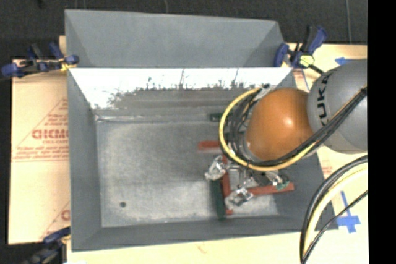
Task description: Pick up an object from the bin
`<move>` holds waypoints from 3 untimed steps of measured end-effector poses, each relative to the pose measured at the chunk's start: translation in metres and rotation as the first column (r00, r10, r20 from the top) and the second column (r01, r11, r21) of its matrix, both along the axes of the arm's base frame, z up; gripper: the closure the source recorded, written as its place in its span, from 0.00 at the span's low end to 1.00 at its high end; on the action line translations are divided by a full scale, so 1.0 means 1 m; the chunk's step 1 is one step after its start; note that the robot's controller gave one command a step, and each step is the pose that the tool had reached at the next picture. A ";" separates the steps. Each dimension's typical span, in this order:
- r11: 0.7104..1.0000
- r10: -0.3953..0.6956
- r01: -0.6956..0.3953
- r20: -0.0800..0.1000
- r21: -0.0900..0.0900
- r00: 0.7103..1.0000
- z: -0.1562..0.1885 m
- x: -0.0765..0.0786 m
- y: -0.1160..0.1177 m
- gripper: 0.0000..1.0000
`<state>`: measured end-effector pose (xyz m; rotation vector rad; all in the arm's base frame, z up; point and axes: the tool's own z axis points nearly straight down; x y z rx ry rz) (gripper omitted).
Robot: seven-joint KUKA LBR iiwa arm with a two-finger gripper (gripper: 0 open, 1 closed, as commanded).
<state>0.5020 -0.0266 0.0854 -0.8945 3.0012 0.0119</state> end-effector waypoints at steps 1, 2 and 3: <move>1.000 0.000 0.000 -0.001 0.000 1.000 0.000 0.000 0.000 1.00; 1.000 0.015 -0.015 0.004 -0.011 1.000 0.182 -0.004 0.019 1.00; 1.000 0.015 -0.015 -0.004 -0.008 1.000 0.177 -0.005 0.019 1.00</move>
Offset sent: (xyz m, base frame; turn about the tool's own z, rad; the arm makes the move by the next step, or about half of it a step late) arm -0.0064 0.0187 0.1769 -0.0182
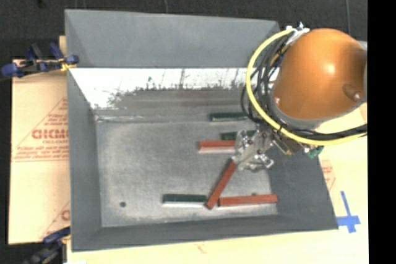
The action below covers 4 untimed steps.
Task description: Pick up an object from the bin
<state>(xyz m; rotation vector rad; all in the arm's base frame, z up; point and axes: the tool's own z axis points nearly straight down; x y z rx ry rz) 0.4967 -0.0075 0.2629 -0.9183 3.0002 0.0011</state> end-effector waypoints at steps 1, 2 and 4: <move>0.996 -0.085 0.085 0.005 0.000 0.996 -0.043 0.009 0.033 1.00; 0.993 -0.120 0.120 -0.004 0.001 0.993 -0.158 0.038 0.045 0.00; 0.996 -0.092 0.092 -0.007 -0.008 0.996 -0.185 -0.008 0.060 1.00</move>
Offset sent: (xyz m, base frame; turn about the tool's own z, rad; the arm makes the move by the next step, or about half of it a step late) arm 0.0386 0.0451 -0.1571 0.1229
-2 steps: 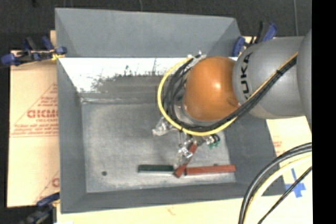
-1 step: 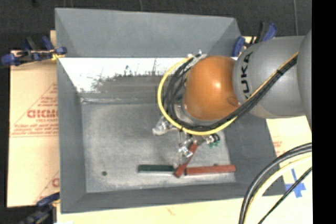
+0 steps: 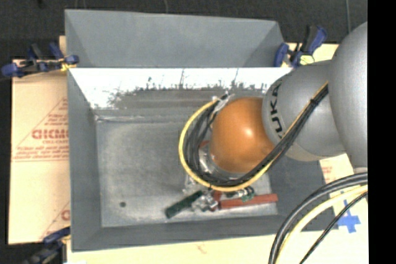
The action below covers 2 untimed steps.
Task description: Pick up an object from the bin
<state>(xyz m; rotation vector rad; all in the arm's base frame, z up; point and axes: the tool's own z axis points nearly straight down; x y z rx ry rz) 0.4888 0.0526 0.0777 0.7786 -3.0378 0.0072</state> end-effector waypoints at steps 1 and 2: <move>1.000 0.000 0.000 0.000 0.000 1.000 0.000 0.000 0.000 1.00; 1.000 -0.010 0.010 0.008 0.006 1.000 0.144 0.005 0.010 1.00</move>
Offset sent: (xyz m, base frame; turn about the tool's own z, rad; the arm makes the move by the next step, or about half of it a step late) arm 0.0034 0.0108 0.1431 0.0080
